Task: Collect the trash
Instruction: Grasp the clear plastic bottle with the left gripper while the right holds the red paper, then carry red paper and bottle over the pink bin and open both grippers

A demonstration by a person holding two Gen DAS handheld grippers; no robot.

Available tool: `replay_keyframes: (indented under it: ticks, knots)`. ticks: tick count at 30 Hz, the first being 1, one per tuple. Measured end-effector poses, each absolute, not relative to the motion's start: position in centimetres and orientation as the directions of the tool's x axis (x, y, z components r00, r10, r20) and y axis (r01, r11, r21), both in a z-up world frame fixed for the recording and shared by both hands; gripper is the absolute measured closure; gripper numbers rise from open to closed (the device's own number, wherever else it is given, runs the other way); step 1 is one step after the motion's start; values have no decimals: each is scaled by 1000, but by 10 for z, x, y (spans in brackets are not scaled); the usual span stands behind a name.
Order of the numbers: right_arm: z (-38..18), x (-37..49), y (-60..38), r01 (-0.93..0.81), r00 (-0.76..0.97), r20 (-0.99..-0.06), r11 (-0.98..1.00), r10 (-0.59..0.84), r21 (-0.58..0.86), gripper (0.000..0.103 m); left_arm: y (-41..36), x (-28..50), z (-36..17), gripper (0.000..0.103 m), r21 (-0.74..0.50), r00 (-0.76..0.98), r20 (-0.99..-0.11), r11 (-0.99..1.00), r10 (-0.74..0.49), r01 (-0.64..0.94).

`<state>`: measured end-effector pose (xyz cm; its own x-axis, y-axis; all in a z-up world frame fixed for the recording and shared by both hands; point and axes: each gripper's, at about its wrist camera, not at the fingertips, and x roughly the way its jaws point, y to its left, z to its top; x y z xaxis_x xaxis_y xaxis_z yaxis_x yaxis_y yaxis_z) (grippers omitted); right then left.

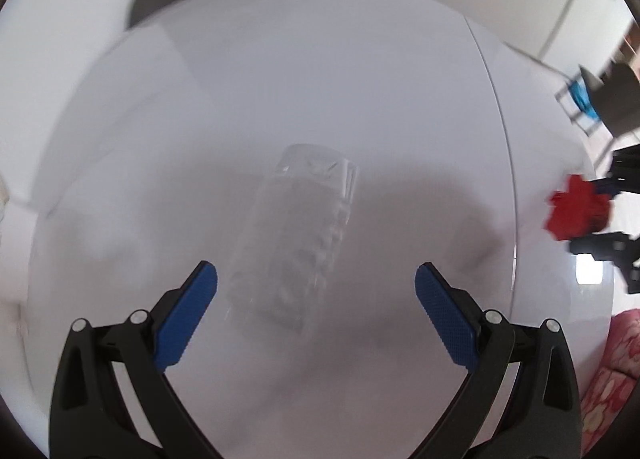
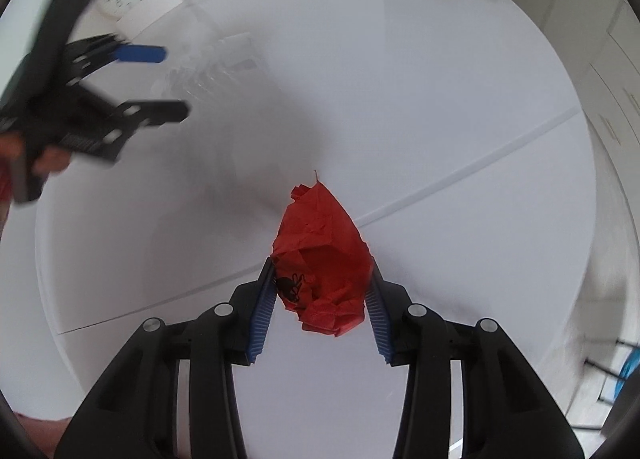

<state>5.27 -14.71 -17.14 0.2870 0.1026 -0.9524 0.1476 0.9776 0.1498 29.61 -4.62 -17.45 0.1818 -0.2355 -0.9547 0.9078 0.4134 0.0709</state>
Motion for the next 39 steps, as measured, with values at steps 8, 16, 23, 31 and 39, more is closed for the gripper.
replay_keyframes:
  ticks: [8,16,23,31,39]
  knots:
    - [-175,22,-170,252,275,-956,952,99,171,59,-69,313,-207,10,88,156,-971,337,-182,937]
    - [-176,20,-182,275,278,-955,944,106,185,59,-70,326,-217,32,98,161,-971,323,-174,941]
    - [-178,18,-172,298,284,-953,935,107,194,58,-59,322,-216,41,104,179,-964,338,-197,935]
    - [-170,6,-175,288,335,-934,931,120,223,58,-32,277,-184,41,91,226,-946,477,-233,874]
    - [-149,-49,-207,281,395,-911,928,120,244,58,-32,178,-129,41,-66,215,-907,625,-363,778]
